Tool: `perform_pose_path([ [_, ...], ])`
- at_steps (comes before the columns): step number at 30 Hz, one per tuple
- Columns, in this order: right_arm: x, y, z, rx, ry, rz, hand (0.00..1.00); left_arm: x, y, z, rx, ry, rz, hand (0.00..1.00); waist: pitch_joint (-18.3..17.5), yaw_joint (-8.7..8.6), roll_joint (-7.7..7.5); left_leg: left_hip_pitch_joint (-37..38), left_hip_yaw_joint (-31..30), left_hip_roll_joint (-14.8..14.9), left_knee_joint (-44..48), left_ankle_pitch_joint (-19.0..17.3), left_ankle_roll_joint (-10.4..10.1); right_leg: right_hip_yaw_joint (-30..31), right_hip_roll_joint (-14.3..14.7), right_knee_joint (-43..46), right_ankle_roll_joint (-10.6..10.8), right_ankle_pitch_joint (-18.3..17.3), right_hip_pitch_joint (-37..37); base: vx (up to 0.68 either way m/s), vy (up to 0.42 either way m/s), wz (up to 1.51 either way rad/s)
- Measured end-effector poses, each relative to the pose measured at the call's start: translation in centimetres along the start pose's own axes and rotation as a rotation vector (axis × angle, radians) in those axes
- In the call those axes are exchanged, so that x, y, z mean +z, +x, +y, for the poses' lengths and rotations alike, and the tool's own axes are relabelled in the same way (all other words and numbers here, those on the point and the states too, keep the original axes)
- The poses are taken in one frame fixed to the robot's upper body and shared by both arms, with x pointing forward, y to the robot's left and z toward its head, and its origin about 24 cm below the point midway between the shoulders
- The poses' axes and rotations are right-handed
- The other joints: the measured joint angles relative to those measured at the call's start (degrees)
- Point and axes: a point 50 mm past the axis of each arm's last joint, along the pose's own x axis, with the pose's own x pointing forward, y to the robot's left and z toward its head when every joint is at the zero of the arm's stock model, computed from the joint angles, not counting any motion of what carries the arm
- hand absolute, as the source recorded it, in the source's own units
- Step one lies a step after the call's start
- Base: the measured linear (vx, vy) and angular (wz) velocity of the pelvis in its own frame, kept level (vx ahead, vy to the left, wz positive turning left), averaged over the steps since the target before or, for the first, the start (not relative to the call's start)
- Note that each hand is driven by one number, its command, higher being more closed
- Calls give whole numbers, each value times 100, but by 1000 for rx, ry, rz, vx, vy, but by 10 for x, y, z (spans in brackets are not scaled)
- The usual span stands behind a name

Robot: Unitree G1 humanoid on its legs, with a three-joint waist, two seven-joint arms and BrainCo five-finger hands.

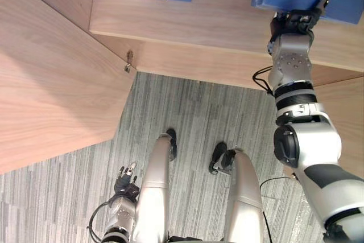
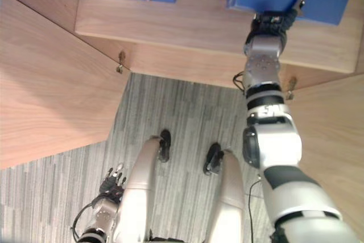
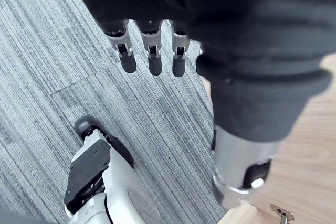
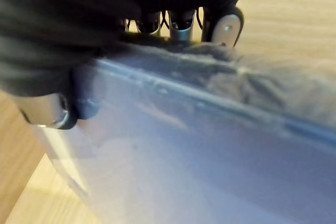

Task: Walk over to the cabinet, pick up the folder, carry it to the office cabinet, place the folder inside the office cabinet, then close the office cabinet door

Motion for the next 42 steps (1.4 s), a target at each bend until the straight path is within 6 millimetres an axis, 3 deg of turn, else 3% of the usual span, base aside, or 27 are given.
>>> perform_pose_path([
  [4,19,3,5,-15,-7,-47,100,4,1,1,24,39,-18,0,3,-2,6,-200,-34,-16,130,-6,6,-16,-29,160,1,-39,-179,-71,24,6],
  [5,25,4,6,-19,-10,-64,0,5,1,0,30,46,-24,0,3,-10,6,-282,-35,-17,156,-5,7,-16,-38,198,2,-40,-255,-66,28,2],
  [11,52,6,12,-30,-25,-134,0,9,1,-2,52,75,-46,0,11,-19,22,-544,-58,-28,244,33,-16,-22,-62,341,-15,-52,-534,-30,17,2],
  [18,61,6,15,-11,-86,-160,0,14,1,-6,46,81,-74,0,16,-34,32,-544,-83,-29,219,55,-46,-53,-64,343,-34,-63,-533,-6,23,1],
  [21,58,6,20,55,-385,-177,0,15,0,-7,41,79,-82,0,16,-46,32,-543,-89,-29,214,62,-49,-62,-65,336,-34,-63,-525,-7,47,1],
  [24,49,6,24,178,-882,-169,0,16,0,-6,32,82,-88,0,17,-88,32,-533,-97,-31,208,63,-50,-76,-69,328,-33,-63,-506,-4,58,1],
  [27,46,6,24,276,-1227,-158,0,18,0,-7,9,84,-95,0,17,-100,31,-521,-99,-42,192,76,-60,-84,-80,328,-32,-64,-496,-8,50,2],
  [31,45,5,24,354,-1537,-165,0,23,1,-4,-7,100,-109,0,20,-120,28,-505,-92,-45,158,100,-73,-89,-88,326,-32,-64,-493,-14,48,2],
  [35,35,3,25,473,-2086,-211,0,27,1,-2,-44,143,-121,0,65,-170,25,-418,-67,-32,94,118,-84,-86,-84,295,-32,-64,-428,-8,39,0],
  [38,31,2,25,527,-2223,-194,0,26,1,-1,-65,152,-116,0,69,-181,22,-392,-54,15,75,118,-85,-86,-40,251,-32,-59,-406,-2,44,-6],
  [42,27,0,7,588,-2306,-85,0,24,0,-1,-93,167,-109,0,83,-187,5,-91,-1,45,-129,122,-93,-86,-12,41,-11,-48,-137,16,48,-3],
])
